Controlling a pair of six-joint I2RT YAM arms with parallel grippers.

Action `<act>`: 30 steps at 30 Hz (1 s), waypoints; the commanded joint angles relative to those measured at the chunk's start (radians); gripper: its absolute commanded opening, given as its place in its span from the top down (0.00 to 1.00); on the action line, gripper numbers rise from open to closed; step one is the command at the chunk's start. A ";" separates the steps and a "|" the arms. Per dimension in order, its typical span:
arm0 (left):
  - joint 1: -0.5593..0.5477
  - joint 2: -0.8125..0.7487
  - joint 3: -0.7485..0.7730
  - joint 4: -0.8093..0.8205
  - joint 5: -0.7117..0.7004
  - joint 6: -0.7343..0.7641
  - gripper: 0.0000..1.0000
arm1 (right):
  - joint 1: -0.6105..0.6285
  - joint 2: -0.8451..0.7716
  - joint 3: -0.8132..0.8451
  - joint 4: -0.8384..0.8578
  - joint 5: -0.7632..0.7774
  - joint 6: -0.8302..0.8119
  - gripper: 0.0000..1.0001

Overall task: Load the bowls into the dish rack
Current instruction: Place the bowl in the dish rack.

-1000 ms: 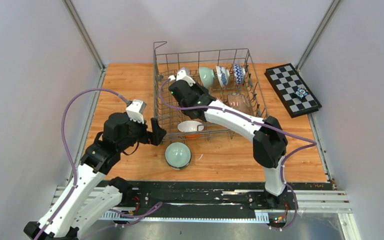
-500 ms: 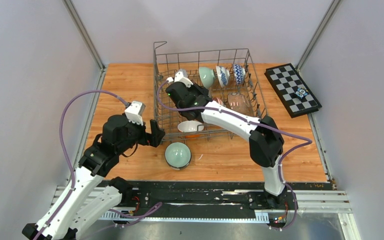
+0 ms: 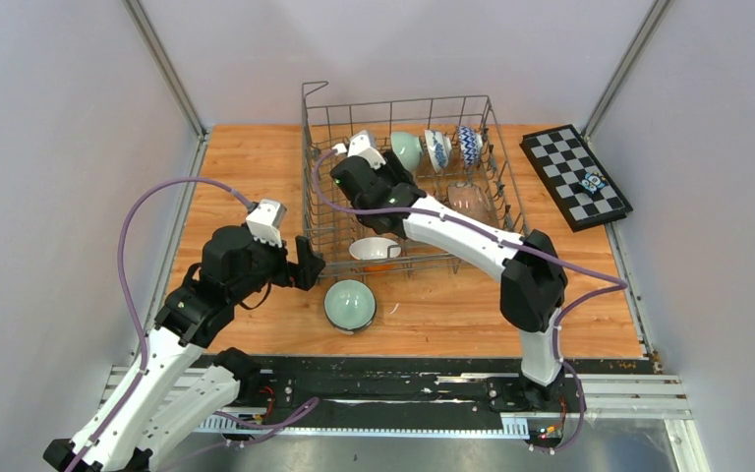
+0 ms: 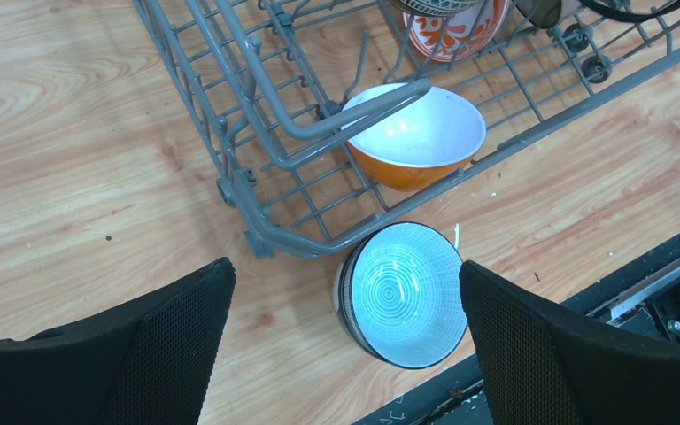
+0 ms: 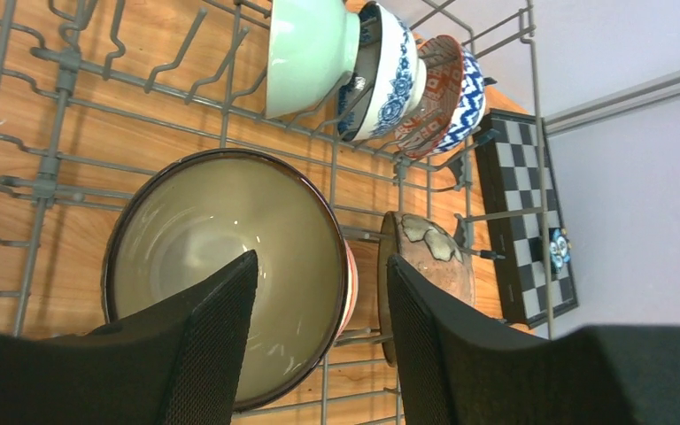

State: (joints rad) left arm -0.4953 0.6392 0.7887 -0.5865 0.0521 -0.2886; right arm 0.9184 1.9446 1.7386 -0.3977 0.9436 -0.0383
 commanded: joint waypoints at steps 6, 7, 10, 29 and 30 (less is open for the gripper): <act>-0.008 -0.004 -0.028 -0.014 0.005 0.012 0.02 | -0.086 -0.183 -0.112 -0.039 -0.370 0.217 0.37; -0.008 -0.006 -0.030 -0.014 0.010 0.012 0.02 | -0.088 -0.197 -0.123 -0.035 -0.406 0.223 0.37; -0.008 -0.010 -0.029 -0.013 0.025 0.011 0.01 | -0.100 -0.223 -0.139 -0.027 -0.537 0.214 0.35; -0.008 -0.056 -0.060 -0.016 0.022 0.022 0.00 | -0.268 -0.248 -0.143 -0.084 -0.683 0.329 0.29; -0.008 -0.056 -0.061 -0.014 0.026 0.023 0.00 | -0.281 -0.253 -0.162 -0.078 -0.699 0.344 0.28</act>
State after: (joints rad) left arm -0.4965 0.5865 0.7410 -0.6086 0.0669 -0.2829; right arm 0.7090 1.7382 1.6325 -0.4412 0.2459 0.2218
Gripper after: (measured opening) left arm 0.994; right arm 0.703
